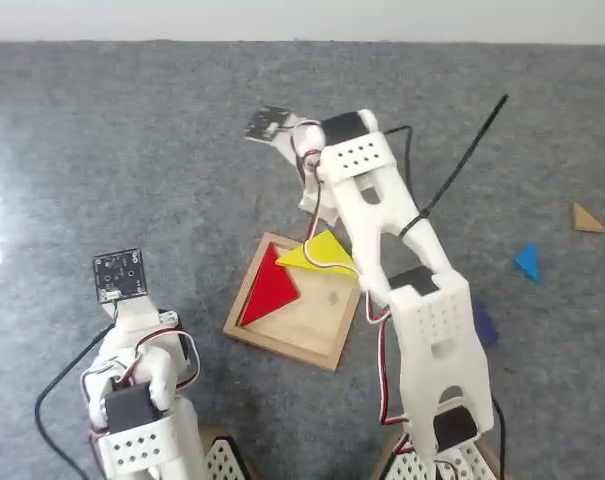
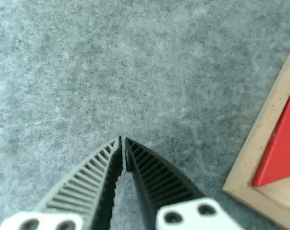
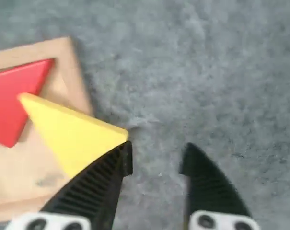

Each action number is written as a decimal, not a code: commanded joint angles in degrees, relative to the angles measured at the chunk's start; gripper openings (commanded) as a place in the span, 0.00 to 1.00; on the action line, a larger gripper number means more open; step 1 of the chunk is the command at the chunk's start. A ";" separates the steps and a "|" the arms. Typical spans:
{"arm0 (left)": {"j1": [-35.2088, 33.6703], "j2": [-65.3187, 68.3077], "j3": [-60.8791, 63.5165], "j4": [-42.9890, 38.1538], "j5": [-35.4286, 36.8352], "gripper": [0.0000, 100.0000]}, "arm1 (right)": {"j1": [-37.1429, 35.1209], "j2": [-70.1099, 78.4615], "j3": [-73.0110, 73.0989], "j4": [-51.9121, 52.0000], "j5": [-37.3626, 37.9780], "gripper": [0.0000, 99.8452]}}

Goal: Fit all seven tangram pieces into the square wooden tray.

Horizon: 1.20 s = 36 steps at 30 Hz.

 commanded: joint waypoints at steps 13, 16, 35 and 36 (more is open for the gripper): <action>-0.18 -0.97 -0.40 0.44 -0.26 0.01 | -3.74 -1.36 -11.25 13.93 -4.48 0.30; -0.18 -0.97 -0.40 0.44 -0.26 0.01 | -5.85 -1.10 -6.51 13.76 0.62 0.31; -0.18 -0.97 -0.40 0.44 -0.26 0.01 | -6.64 6.90 -4.31 13.85 9.58 0.31; -0.18 -0.97 -0.40 0.44 -0.26 0.01 | -6.90 7.78 -4.22 13.85 10.29 0.31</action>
